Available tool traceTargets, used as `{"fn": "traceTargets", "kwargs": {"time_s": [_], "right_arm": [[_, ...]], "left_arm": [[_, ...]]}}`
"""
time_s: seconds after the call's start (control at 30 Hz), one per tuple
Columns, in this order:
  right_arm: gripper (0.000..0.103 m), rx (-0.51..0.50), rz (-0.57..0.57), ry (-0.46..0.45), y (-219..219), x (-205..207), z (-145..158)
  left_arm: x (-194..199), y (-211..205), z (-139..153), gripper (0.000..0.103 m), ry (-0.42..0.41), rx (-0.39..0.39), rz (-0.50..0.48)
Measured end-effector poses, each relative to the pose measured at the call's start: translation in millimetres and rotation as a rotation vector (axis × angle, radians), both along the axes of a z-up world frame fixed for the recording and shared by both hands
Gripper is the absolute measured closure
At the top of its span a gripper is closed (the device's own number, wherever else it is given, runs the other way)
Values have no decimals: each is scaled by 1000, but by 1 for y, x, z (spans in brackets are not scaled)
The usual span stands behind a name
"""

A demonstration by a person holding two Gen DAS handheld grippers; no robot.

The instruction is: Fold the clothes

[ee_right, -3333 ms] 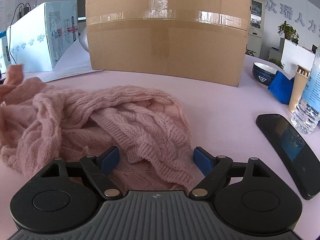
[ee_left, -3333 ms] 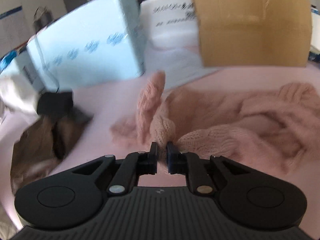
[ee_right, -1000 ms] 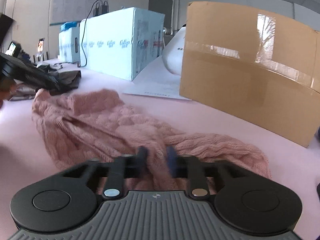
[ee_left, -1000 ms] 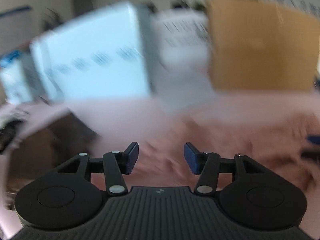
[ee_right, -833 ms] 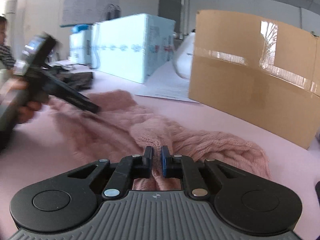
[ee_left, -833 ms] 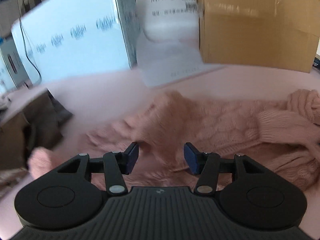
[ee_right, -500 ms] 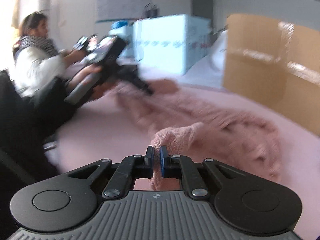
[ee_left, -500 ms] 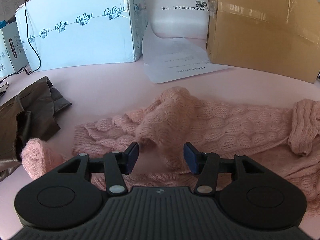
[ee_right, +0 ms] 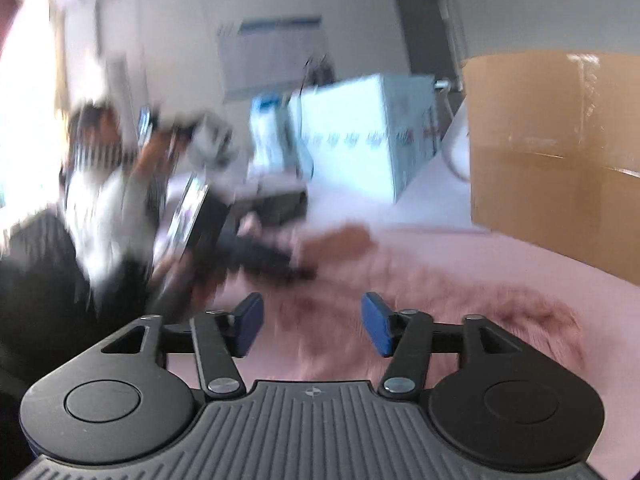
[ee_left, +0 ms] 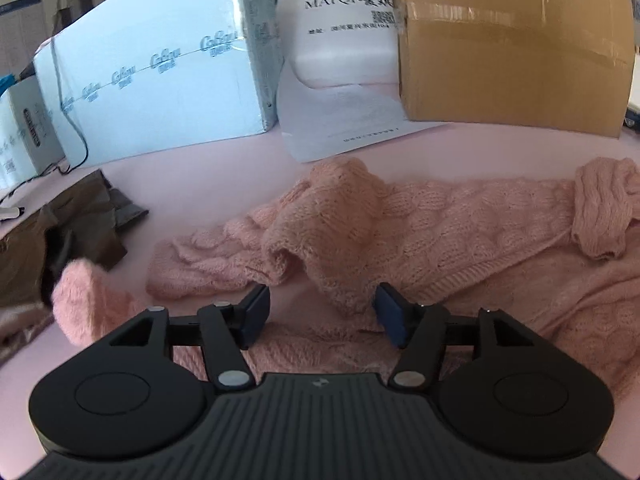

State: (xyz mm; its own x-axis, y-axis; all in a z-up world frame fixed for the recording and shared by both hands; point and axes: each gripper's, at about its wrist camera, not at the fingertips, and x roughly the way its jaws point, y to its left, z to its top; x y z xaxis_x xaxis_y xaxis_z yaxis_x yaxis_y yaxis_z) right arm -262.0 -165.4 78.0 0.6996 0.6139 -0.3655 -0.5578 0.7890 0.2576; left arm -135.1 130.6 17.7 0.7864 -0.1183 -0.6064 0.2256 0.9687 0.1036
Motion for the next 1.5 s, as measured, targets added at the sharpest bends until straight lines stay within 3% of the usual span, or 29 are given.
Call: {"fn": "traceTargets", "kwargs": {"time_s": [0.07,0.13,0.2,0.23,0.27,0.3,0.33,0.43,0.53,0.6,0.8,0.87,0.97,1.0,1.03,1.1,1.2,1.27,1.3,1.4,1.5], "right_arm": [[39,1,-143,80,1,31,-10],[49,-5,-341,218,0,70,-30],[55,7,-424,316,-2,93,-46],[64,16,-437,363,2,107,-56],[69,13,-441,353,6,110,-58],[88,6,-441,330,10,111,-57],[96,-2,-443,291,15,112,-54],[98,38,-498,201,14,111,-39],[99,109,-597,90,3,118,-17],[99,128,-653,70,-6,127,-10],[99,117,-849,115,-35,194,-25],[96,144,-881,185,-49,208,-46],[80,199,-817,224,-61,213,-64],[67,216,-789,229,-64,214,-68],[49,230,-765,227,-66,214,-71],[37,246,-737,188,-62,211,-67],[33,216,-671,181,-51,210,-70],[32,165,-654,193,-42,213,-74],[27,156,-644,189,-39,213,-74],[22,151,-614,192,-33,216,-74],[19,158,-606,194,-38,215,-77]], "left_arm": [[1,5,-1,27,5,-20,20],[4,10,-1,26,16,-44,35],[5,9,-1,23,15,-44,40],[5,8,-2,23,8,-35,41],[5,6,-2,22,0,-25,41],[5,5,-2,22,-5,-19,41],[5,5,-3,22,-8,-17,41],[7,6,-3,20,0,-31,47],[9,6,-3,20,4,-38,52],[9,6,-3,20,0,-37,52],[7,11,-2,20,-11,-65,56],[-6,17,6,22,-138,-70,113],[-29,28,20,21,-361,-87,200],[-36,32,26,21,-424,-105,224],[-33,33,30,21,-430,-100,239],[-20,34,38,21,-408,-63,270],[9,42,46,21,-322,17,403],[34,59,45,21,-155,-24,424],[47,68,44,21,-62,-52,424],[71,85,37,21,144,-132,381],[87,93,30,21,218,-142,395]]}}
